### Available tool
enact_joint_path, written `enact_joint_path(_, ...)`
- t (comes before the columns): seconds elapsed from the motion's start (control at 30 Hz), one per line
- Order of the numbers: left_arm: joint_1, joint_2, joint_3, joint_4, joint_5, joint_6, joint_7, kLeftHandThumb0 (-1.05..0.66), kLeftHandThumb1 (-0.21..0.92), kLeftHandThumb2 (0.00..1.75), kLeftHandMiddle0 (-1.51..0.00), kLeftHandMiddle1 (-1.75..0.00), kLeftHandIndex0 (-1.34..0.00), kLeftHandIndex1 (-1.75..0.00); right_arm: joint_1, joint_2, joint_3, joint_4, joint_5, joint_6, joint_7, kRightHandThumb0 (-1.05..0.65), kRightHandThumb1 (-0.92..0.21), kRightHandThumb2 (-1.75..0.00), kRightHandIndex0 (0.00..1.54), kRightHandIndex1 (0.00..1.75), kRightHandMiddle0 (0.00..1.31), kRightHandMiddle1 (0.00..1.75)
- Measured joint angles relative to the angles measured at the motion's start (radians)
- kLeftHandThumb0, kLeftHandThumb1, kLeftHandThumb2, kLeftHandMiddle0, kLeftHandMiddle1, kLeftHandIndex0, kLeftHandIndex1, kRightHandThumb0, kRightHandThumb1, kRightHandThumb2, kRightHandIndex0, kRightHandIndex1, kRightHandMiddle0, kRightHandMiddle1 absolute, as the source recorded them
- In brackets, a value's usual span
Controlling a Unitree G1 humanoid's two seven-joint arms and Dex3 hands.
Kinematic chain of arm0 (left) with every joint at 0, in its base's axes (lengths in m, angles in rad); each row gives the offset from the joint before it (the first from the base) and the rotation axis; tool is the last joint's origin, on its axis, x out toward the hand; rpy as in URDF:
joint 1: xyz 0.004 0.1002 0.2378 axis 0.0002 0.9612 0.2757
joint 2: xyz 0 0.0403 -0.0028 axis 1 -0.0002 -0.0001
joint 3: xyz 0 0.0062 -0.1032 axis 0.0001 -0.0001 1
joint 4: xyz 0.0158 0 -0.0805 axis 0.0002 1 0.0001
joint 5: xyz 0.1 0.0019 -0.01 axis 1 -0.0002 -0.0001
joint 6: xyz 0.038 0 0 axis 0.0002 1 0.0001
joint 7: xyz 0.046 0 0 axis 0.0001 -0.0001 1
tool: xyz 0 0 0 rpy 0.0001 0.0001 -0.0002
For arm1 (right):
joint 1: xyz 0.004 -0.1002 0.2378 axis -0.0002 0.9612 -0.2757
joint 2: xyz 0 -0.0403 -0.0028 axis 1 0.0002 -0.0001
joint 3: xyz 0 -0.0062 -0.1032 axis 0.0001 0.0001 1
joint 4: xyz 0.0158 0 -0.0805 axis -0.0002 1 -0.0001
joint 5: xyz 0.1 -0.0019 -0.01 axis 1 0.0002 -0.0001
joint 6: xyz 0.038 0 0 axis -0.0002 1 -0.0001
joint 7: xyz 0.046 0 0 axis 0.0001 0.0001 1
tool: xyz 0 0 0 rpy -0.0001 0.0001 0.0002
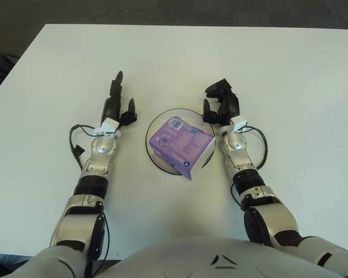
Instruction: Put the tissue paper into the plate.
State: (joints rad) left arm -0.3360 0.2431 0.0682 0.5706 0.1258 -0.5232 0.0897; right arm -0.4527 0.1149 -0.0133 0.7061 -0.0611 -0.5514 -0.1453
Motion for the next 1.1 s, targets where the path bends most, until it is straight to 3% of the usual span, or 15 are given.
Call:
enact_joint_path(0.6,-0.008,-0.03,0.032,0.06,-0.012,-0.018,0.068,-0.78,0.92,0.91,-0.13,-0.01,0.0,-0.28,0.003,-0.01,-0.003,0.001,0.01,0.008,0.042,-0.01,-0.38,-1.16,0.63,1.67,0.43,1.57)
enact_joint_path(1.1,0.023,-0.042,0.039,0.013,-0.031,-0.013,0.074,-0.76,0.92,0.88,-0.16,-0.02,0.0,-0.24,0.006,-0.012,-0.004,-0.007,0.013,0.011,0.069,-0.01,-0.4,-1.15,0.61,1.67,0.42,1.57)
